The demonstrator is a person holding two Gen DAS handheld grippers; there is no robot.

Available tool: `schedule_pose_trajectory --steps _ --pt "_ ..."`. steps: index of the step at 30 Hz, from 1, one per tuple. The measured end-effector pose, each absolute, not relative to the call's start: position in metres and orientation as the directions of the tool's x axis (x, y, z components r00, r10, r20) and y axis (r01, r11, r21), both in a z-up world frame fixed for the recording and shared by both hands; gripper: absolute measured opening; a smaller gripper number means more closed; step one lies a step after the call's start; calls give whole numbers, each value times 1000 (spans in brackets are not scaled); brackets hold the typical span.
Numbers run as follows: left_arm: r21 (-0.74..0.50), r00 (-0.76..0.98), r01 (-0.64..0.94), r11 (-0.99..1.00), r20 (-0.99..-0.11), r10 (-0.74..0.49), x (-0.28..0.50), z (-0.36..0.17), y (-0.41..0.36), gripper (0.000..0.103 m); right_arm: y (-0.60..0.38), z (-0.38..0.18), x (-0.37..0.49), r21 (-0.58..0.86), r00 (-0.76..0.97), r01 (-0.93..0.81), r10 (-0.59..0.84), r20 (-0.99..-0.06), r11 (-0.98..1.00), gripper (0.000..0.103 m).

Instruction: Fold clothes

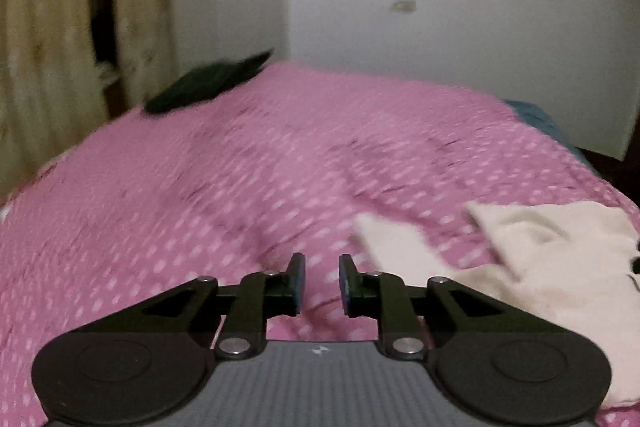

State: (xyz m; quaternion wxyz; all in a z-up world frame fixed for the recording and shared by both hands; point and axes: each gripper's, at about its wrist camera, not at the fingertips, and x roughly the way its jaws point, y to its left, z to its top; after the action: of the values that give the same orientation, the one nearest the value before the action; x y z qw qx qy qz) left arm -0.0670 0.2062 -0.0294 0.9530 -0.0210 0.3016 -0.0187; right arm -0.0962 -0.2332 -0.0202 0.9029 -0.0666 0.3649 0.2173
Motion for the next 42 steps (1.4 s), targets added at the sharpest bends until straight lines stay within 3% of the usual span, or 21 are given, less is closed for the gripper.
schedule_pose_trajectory --steps 1,3,7,12,14,17,18,19,25,29,34,37,39,41,42 --pt "-78 808 9 997 -587 -53 -65 -30 213 38 -233 -20 -96 37 640 -442 344 -687 896 53" --pt "-127 794 2 992 -603 -79 -59 -30 220 49 -231 -19 -95 27 643 -442 338 -687 896 53" --pt "-97 765 64 993 -634 -111 -33 -31 202 57 -229 -17 -95 26 640 -448 341 -689 894 53" --pt "-44 715 90 995 -693 -95 1 -46 179 56 -230 -12 -97 12 646 -452 336 -685 892 54" --pt "-50 695 95 994 -712 -102 9 -52 176 51 -233 -11 -97 12 649 -445 331 -685 896 54" --pt "-20 700 118 993 -708 -98 14 -57 169 33 -239 -11 -96 15 653 -431 323 -685 902 54" --pt "-11 703 124 992 -705 -96 15 -58 167 17 -240 -12 -95 18 654 -425 321 -685 905 54" --pt "-3 705 116 993 -704 -85 16 -58 168 9 -242 -12 -94 21 655 -420 318 -685 907 54" --pt "-65 780 -9 998 -625 -33 -6 -38 188 4 -246 -11 -94 22 668 -399 308 -677 916 54" --pt "-110 856 -127 986 -514 53 -48 -6 212 4 -249 -8 -94 16 681 -388 298 -669 922 55" --pt "-40 739 -231 972 -657 149 -46 -26 236 4 -252 -16 -88 44 665 -372 299 -685 927 56" --pt "-21 677 -260 965 -717 167 -38 -39 246 9 -259 -13 -86 61 676 -347 295 -675 936 56" --pt "-1 674 -281 960 -712 197 -32 -34 246 12 -268 -7 -82 59 688 -326 280 -670 943 57" --pt "19 687 -285 958 -693 218 -27 -26 242 23 -277 -4 -76 78 686 -312 281 -671 947 56" --pt "28 701 -278 960 -677 223 -25 -21 238 36 -283 -2 -72 95 684 -301 284 -672 949 56"
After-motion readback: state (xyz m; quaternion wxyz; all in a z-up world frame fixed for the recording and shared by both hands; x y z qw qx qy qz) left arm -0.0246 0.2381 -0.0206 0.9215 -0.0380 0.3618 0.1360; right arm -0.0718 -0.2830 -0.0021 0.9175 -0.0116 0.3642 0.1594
